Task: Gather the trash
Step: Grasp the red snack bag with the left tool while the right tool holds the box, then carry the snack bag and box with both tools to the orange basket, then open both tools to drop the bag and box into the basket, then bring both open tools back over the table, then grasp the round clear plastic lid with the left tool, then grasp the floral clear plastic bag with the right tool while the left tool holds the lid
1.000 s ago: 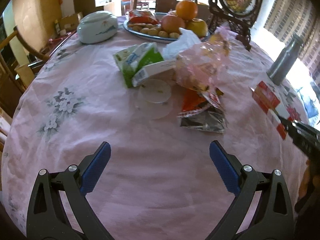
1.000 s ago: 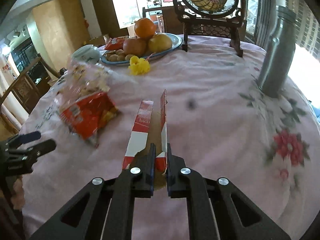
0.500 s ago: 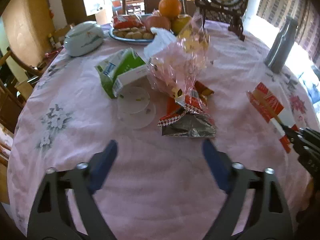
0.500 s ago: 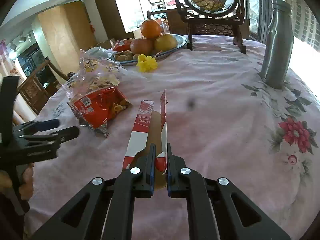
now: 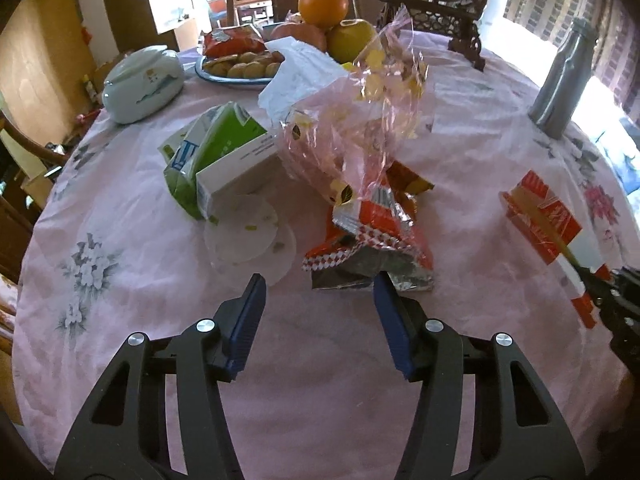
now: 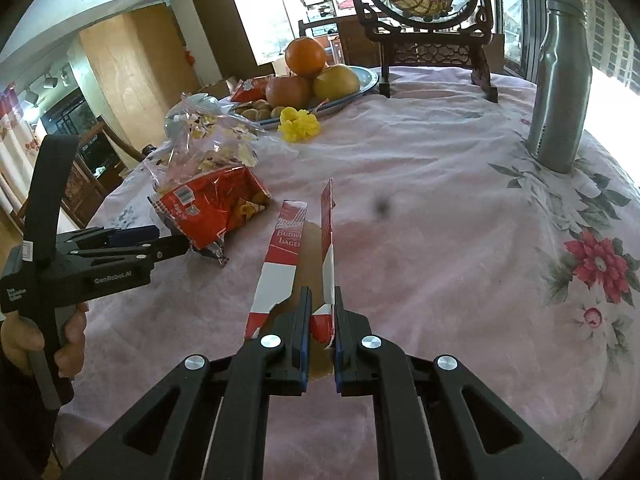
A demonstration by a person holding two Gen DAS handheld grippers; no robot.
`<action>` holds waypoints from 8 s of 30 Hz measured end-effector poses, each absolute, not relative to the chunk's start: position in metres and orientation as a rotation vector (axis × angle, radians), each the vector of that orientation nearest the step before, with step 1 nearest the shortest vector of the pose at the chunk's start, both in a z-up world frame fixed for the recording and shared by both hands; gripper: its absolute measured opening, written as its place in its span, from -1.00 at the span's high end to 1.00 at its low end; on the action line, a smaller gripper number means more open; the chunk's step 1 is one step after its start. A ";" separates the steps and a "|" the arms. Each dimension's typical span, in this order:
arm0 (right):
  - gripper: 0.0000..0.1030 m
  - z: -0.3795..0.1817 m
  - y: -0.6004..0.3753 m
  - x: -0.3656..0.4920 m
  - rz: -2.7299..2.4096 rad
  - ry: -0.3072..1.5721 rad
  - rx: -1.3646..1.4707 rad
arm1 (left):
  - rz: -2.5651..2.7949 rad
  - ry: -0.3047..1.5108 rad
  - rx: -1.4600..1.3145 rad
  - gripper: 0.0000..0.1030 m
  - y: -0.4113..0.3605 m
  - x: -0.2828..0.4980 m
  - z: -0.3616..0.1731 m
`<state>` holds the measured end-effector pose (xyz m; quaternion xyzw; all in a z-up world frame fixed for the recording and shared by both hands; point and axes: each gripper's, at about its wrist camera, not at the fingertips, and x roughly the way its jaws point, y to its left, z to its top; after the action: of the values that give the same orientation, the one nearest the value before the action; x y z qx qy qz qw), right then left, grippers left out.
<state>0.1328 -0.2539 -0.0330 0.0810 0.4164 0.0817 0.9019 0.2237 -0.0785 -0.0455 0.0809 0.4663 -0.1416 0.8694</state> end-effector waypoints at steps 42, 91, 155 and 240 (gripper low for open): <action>0.81 -0.009 -0.214 0.098 0.210 0.832 0.131 | -0.302 0.846 0.160 0.93 -0.014 0.100 0.008; 0.81 -0.084 0.394 -0.159 1.215 1.066 -0.461 | 0.606 0.971 -0.535 0.93 0.451 -0.255 -0.125; -0.43 0.081 -0.064 -0.015 0.482 0.670 0.001 | -0.012 0.758 -0.056 -0.62 0.124 -0.027 0.062; 0.79 -0.051 -0.153 0.302 0.146 0.890 -0.015 | -0.137 1.018 -0.070 -0.08 0.027 0.199 -0.028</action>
<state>0.3024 -0.1525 -0.0510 -0.0070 0.4302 0.0704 0.8999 0.1993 0.0272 -0.0279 -0.0335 0.4869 -0.0657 0.8703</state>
